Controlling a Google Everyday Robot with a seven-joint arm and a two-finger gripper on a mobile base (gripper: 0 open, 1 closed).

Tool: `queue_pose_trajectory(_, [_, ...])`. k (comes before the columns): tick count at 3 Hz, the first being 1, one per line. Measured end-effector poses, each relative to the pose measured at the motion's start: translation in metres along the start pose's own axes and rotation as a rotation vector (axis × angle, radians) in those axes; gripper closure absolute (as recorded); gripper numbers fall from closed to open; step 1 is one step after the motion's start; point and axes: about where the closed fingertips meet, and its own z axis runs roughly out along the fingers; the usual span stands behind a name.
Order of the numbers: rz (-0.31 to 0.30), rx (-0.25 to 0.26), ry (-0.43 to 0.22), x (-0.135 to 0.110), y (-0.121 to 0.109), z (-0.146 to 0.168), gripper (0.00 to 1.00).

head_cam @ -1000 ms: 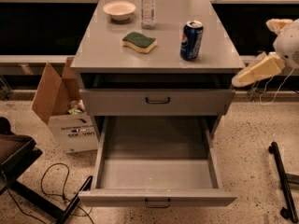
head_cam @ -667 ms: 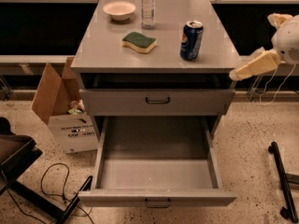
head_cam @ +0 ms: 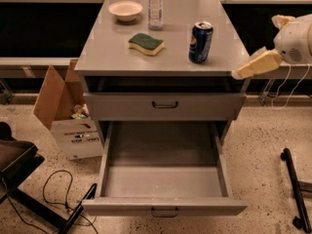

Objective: Place pepsi can into middle drawer

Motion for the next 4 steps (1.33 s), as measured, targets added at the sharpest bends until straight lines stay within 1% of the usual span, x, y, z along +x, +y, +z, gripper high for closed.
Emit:
queue_pose_trajectory(1, [0.060, -0.020, -0.078, -0.012, -0.016, 0.041, 0.00])
queue_pose_trajectory(2, [0.184, -0.071, -0.192, -0.017, -0.024, 0.094, 0.00])
queue_pose_trajectory(3, [0.251, -0.091, -0.255, -0.016, -0.028, 0.119, 0.00])
queue_pose_trajectory(4, [0.298, -0.113, -0.340, -0.018, -0.033, 0.144, 0.00])
